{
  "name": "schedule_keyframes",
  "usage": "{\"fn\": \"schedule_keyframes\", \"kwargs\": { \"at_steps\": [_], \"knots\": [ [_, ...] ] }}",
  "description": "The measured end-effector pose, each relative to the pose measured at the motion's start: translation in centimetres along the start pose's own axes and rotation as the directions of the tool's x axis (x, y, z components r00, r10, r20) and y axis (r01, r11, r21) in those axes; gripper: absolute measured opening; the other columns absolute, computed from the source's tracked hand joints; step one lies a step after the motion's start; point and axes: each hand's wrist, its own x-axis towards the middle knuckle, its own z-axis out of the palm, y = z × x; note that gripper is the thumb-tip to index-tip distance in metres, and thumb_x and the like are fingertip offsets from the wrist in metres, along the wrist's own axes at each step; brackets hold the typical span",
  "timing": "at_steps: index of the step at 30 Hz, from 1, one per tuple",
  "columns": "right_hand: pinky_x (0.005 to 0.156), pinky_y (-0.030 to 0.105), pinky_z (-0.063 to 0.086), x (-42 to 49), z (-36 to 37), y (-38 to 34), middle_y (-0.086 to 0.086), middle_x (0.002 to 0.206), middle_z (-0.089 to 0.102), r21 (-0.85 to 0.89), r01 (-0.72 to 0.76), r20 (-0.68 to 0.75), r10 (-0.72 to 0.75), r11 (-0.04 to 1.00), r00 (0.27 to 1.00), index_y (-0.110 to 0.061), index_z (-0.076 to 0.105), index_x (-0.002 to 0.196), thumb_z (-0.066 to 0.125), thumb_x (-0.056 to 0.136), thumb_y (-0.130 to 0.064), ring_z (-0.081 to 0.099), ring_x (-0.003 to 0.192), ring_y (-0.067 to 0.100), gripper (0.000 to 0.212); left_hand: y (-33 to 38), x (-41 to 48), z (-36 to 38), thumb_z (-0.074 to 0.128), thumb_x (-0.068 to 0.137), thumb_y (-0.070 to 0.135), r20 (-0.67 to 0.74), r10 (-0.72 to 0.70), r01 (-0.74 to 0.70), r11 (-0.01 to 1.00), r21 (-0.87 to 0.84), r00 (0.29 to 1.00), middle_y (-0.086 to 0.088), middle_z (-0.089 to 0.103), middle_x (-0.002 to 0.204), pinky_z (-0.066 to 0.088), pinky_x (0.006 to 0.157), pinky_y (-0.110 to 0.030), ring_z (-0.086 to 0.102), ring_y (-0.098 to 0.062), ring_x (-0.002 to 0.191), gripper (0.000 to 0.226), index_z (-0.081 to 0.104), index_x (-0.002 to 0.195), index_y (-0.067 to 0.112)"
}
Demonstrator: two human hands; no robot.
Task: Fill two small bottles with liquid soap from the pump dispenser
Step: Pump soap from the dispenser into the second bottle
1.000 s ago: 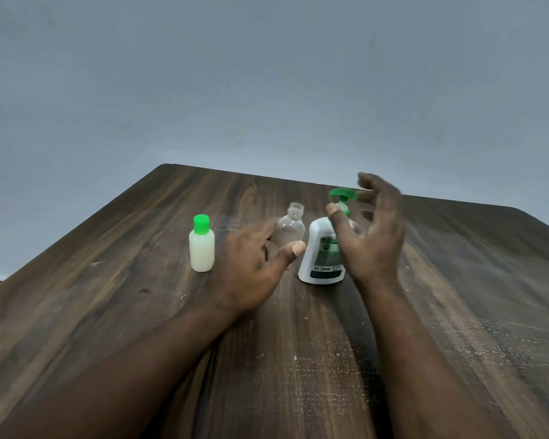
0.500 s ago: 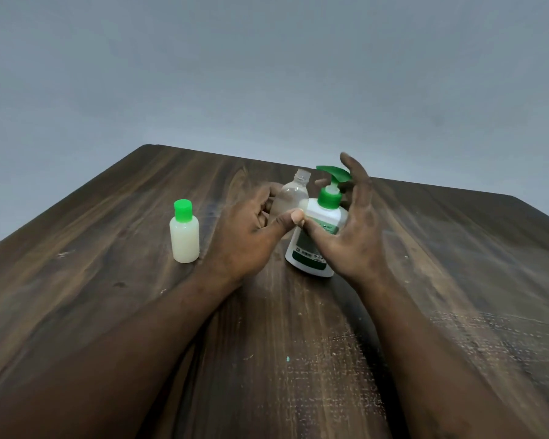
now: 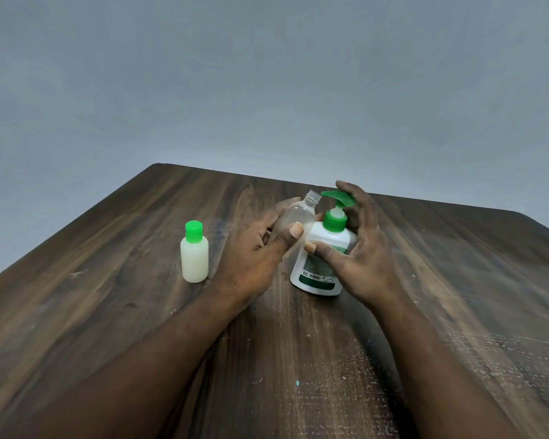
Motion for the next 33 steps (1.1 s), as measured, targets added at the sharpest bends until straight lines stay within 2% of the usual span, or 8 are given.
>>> {"fn": "schedule_keyframes", "kwargs": {
  "at_steps": [3, 6, 9, 11, 16, 22, 29, 33],
  "knots": [
    [0.094, 0.047, 0.062, 0.0, 0.0, -0.1, -0.017, 0.126, 0.068, -0.034, 0.002, 0.001, -0.002, 0.999, 1.0, -0.041, 0.037, 0.154, 0.092, 0.079, -0.016, 0.069, 0.116, 0.009, 0.097, 0.3, -0.1, 0.0, 0.059, 0.102, 0.038, 0.02, 0.004, -0.003, 1.0, -0.026, 1.0, 0.026, 0.071, 0.121, 0.055, 0.076, -0.017, 0.067, 0.007, 0.105, 0.041, 0.058, 0.143, 0.038],
    [0.092, 0.048, 0.062, 0.0, 0.0, 0.0, -0.02, 0.123, 0.068, -0.062, 0.023, 0.002, -0.023, 0.998, 1.0, -0.042, 0.036, 0.153, 0.094, 0.077, -0.022, 0.07, 0.115, 0.01, 0.097, 0.1, 0.0, 0.0, 0.06, 0.099, 0.046, 0.028, -0.004, 0.005, 0.999, -0.041, 1.0, 0.025, 0.072, 0.12, 0.056, 0.077, -0.019, 0.068, 0.005, 0.105, 0.046, 0.057, 0.144, 0.04],
    [0.091, 0.05, 0.061, 0.0, 0.0, 0.3, -0.018, 0.121, 0.07, -0.077, 0.038, -0.012, -0.039, 0.996, 0.999, -0.041, 0.036, 0.151, 0.095, 0.076, -0.027, 0.071, 0.112, 0.013, 0.096, 0.0, 0.2, 0.3, 0.063, 0.096, 0.041, -0.013, -0.066, 0.062, 0.98, -0.188, 0.998, 0.012, 0.074, 0.105, 0.049, 0.063, -0.011, 0.066, 0.005, 0.076, 0.045, 0.062, 0.139, 0.029],
    [0.09, 0.05, 0.061, 0.0, 0.0, 0.3, -0.017, 0.119, 0.07, -0.103, 0.045, -0.021, -0.047, 0.994, 0.999, -0.04, 0.036, 0.151, 0.094, 0.075, -0.032, 0.072, 0.11, 0.012, 0.096, 0.1, 0.3, 0.5, 0.068, 0.094, 0.036, -0.067, -0.147, 0.115, 0.93, -0.35, 0.987, 0.005, 0.071, 0.093, 0.043, 0.051, -0.014, 0.055, 0.0, 0.059, 0.038, 0.066, 0.128, 0.02],
    [0.09, 0.048, 0.062, -0.2, 0.3, 0.0, -0.016, 0.128, 0.066, -0.167, 0.076, -0.016, -0.08, 0.983, 0.997, -0.04, 0.031, 0.153, 0.086, 0.073, -0.05, 0.07, 0.114, 0.011, 0.098, -0.4, 0.7, 0.2, 0.075, 0.083, 0.036, -0.086, -0.275, 0.18, 0.804, -0.567, 0.958, -0.007, 0.071, 0.096, 0.048, 0.054, -0.02, 0.058, -0.011, 0.069, 0.042, 0.068, 0.114, 0.008],
    [0.089, 0.043, 0.063, -0.4, 0.5, -0.3, -0.015, 0.138, 0.061, -0.214, 0.073, -0.031, -0.081, 0.974, 0.996, -0.039, 0.026, 0.158, 0.093, 0.071, -0.048, 0.066, 0.119, 0.003, 0.11, -0.1, 0.5, 0.3, 0.072, 0.085, 0.024, -0.011, -0.293, 0.201, 0.681, -0.704, 0.956, -0.009, 0.075, 0.105, 0.054, 0.067, -0.018, 0.067, -0.013, 0.08, 0.043, 0.067, 0.122, 0.003],
    [0.084, 0.041, 0.063, -0.4, 1.0, 0.3, -0.013, 0.132, 0.061, -0.242, 0.075, -0.054, -0.091, 0.967, 0.994, -0.037, 0.028, 0.157, 0.093, 0.073, -0.048, 0.068, 0.109, 0.008, 0.106, 0.7, 0.6, 0.0, 0.071, 0.081, 0.023, 0.013, -0.341, 0.222, 0.58, -0.784, 0.94, -0.007, 0.078, 0.098, 0.054, 0.063, -0.015, 0.071, -0.012, 0.073, 0.036, 0.069, 0.112, 0.006],
    [0.083, 0.024, 0.059, -0.3, 1.5, 0.5, -0.011, 0.123, 0.067, -0.225, 0.094, -0.111, -0.122, 0.97, 0.986, -0.032, 0.033, 0.154, 0.09, 0.076, -0.047, 0.068, 0.105, 0.003, 0.097, 0.7, 0.8, -0.1, 0.072, 0.08, 0.021, 0.012, -0.354, 0.223, 0.562, -0.797, 0.935, -0.006, 0.079, 0.097, 0.055, 0.063, -0.016, 0.071, -0.014, 0.072, 0.032, 0.071, 0.109, 0.008]
  ]
}}
